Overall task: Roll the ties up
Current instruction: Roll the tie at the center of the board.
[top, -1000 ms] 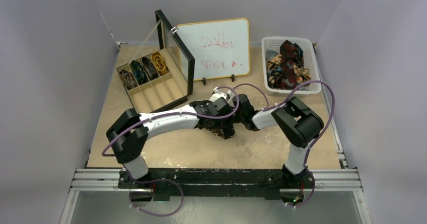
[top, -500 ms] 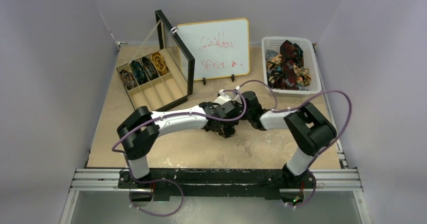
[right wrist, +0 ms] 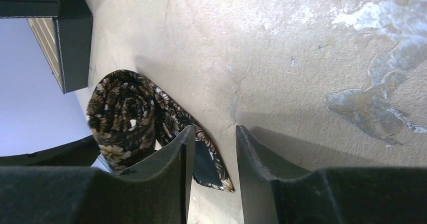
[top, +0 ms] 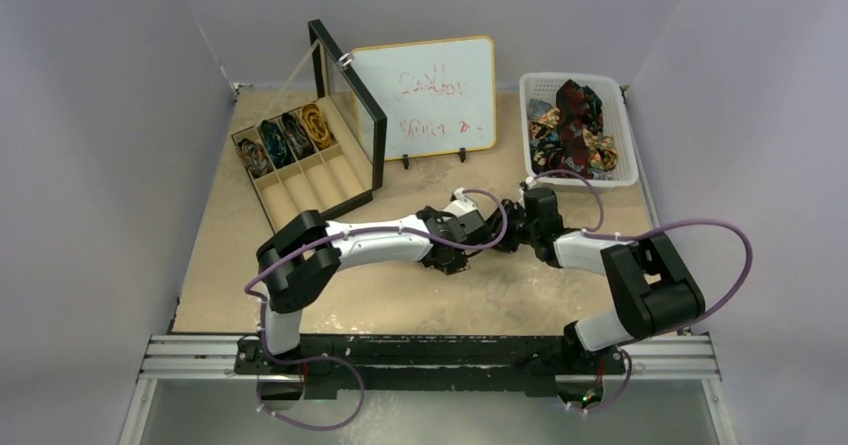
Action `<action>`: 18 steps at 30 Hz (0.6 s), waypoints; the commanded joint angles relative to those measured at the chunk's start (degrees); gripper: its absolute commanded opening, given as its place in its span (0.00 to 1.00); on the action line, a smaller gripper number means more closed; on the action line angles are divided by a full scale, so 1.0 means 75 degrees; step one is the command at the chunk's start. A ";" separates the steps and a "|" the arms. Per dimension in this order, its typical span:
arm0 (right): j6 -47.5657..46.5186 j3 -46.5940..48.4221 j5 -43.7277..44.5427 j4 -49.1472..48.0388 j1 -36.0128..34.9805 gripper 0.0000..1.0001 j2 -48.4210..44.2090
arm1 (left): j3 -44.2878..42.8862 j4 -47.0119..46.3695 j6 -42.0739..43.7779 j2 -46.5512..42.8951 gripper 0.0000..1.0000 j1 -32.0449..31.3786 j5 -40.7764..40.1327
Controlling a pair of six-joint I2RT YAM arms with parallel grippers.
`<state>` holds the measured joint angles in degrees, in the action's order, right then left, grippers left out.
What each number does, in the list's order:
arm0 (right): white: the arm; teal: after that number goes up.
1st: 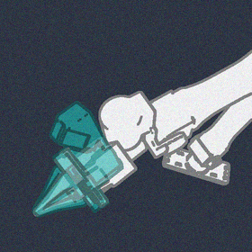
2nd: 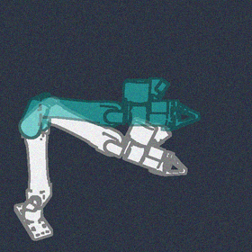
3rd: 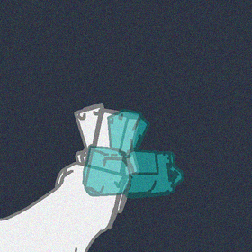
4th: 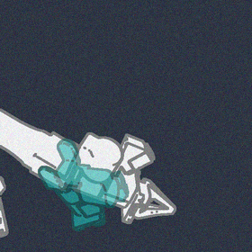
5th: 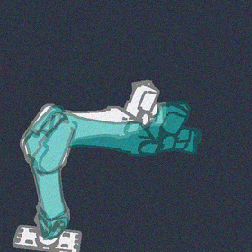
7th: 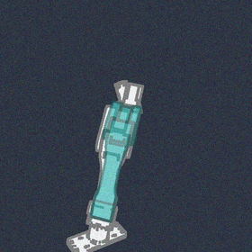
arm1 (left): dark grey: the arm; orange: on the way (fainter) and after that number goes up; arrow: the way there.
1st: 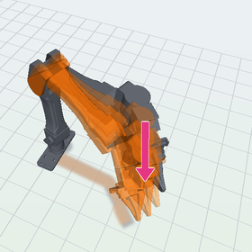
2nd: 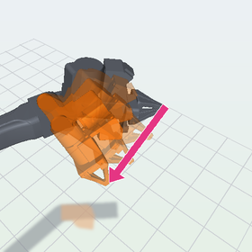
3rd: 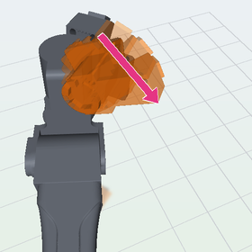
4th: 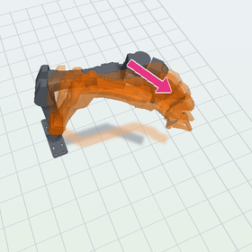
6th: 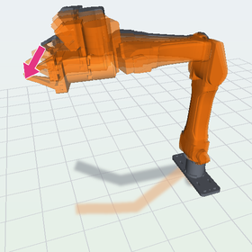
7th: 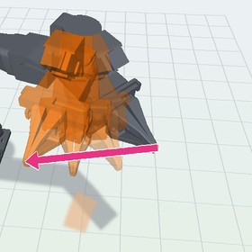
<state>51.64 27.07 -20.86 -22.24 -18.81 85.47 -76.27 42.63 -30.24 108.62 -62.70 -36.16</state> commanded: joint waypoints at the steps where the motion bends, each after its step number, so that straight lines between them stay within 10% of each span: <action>1: -0.0363 0.0067 -0.0008 0.0186 0.0045 0.40 -0.0425 | -0.0268 -0.0337 0.0320 0.0076 0.59 -0.0052 0.0835; 18: -0.0742 0.0157 -0.1309 -0.0193 0.0036 0.55 -0.0893 | 0.1132 -0.1953 0.0173 -0.2735 0.73 0.0899 0.3774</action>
<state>46.81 27.14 -26.50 -20.47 -18.68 80.20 -73.47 33.67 -26.52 97.30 -60.51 -14.35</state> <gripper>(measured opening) 0.536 0.723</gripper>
